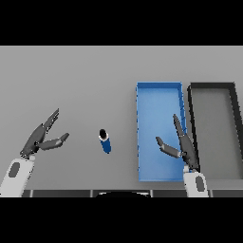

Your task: Pick up the blue pipe and place it into the blue bin.

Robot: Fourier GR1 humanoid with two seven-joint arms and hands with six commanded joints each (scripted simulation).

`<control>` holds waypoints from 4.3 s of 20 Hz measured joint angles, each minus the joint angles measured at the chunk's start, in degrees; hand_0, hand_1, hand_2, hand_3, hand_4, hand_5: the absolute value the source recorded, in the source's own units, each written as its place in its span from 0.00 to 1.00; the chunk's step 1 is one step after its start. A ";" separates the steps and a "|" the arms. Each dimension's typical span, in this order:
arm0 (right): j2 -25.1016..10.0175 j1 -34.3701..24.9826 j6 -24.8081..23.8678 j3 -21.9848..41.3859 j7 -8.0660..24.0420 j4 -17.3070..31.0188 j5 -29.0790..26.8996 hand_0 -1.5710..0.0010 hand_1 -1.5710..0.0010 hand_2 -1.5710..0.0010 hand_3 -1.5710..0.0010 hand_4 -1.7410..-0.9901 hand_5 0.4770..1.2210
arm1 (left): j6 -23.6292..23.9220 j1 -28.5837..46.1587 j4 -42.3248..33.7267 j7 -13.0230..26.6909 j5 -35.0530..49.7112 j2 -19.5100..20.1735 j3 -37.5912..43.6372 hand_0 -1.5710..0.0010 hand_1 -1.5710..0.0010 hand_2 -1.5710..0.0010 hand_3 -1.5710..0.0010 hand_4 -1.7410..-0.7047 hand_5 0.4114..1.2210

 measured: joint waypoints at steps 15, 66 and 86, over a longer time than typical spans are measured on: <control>0.01 -0.22 1.11 0.40 -0.67 -1.05 -0.73 1.00 1.00 1.00 1.00 0.59 0.23 | -4.15 -0.58 -5.06 3.76 -7.97 -7.84 -14.66 1.00 1.00 1.00 1.00 0.51 0.10; -1.44 -2.14 2.85 -0.18 -1.36 1.69 -0.48 1.00 1.00 1.00 1.00 0.70 0.28 | -0.19 -12.92 -5.87 8.16 -7.99 -27.99 -20.65 0.00 0.00 0.00 0.08 0.01 1.00; -11.58 -25.51 27.94 9.09 20.35 -15.03 -36.28 1.00 1.00 1.00 1.00 0.58 0.03 | -2.12 -13.10 -6.70 7.20 -8.25 -27.23 -20.96 0.00 0.00 0.00 0.08 0.01 1.00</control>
